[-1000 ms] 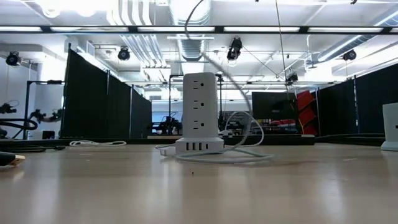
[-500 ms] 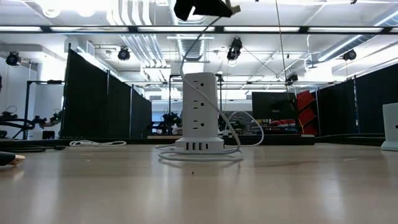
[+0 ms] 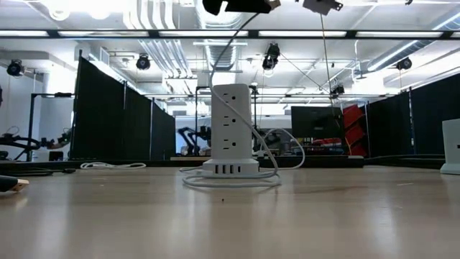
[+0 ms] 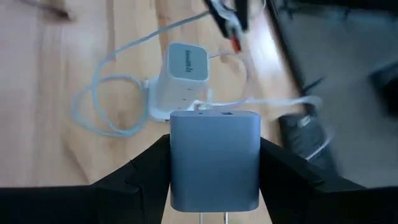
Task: Insert USB
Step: Insert the right white charger cable into the purple charger adapter
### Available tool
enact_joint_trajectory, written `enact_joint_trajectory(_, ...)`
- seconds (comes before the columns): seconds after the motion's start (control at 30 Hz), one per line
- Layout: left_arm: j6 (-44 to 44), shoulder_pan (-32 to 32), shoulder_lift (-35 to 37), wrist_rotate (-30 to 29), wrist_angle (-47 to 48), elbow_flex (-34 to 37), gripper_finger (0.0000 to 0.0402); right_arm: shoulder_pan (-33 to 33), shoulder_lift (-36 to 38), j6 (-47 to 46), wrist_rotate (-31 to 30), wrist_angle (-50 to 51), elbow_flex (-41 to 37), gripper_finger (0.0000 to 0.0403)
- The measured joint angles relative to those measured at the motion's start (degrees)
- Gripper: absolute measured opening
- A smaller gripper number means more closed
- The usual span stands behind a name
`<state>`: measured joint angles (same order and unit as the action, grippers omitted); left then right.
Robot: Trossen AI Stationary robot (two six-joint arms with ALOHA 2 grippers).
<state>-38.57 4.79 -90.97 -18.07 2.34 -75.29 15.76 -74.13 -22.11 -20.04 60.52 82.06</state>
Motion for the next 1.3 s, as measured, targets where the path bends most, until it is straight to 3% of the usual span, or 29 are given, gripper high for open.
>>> enact_joint_trajectory(0.1, -3.1, 0.6, 0.1, -3.0, -1.3, 0.0, 0.0016, -3.2, 0.2, -9.5, 12.5, -3.1, 0.4, 0.019)
enact_joint_trajectory(0.37, -23.6, 4.2, 0.2, -8.4, -11.3, 0.0, 0.0016, -12.7, 0.2, -19.5, 45.5, -20.5, 0.4, 0.019)
enact_joint_trajectory(0.63, -37.6, 8.0, 1.2, -12.0, -19.6, 0.0, 0.0016, -19.4, 2.3, -29.7, 68.2, -25.3, 0.5, 0.019)
enact_joint_trajectory(0.9, -54.0, 8.8, 1.2, -12.5, -23.4, 0.0, 0.0016, -25.4, 2.1, -40.8, 81.0, -33.9, 0.5, 0.019)
enact_joint_trajectory(1.07, -61.8, 8.8, 1.1, -11.4, -28.5, 0.0, 0.0016, -27.4, 1.9, -45.2, 80.6, -37.1, 0.9, 0.019)
enact_joint_trajectory(1.3, -64.6, 8.8, 1.1, -8.9, -31.7, 0.0, 0.0016, -27.5, 1.1, -50.5, 79.8, -41.2, 0.9, 0.019)
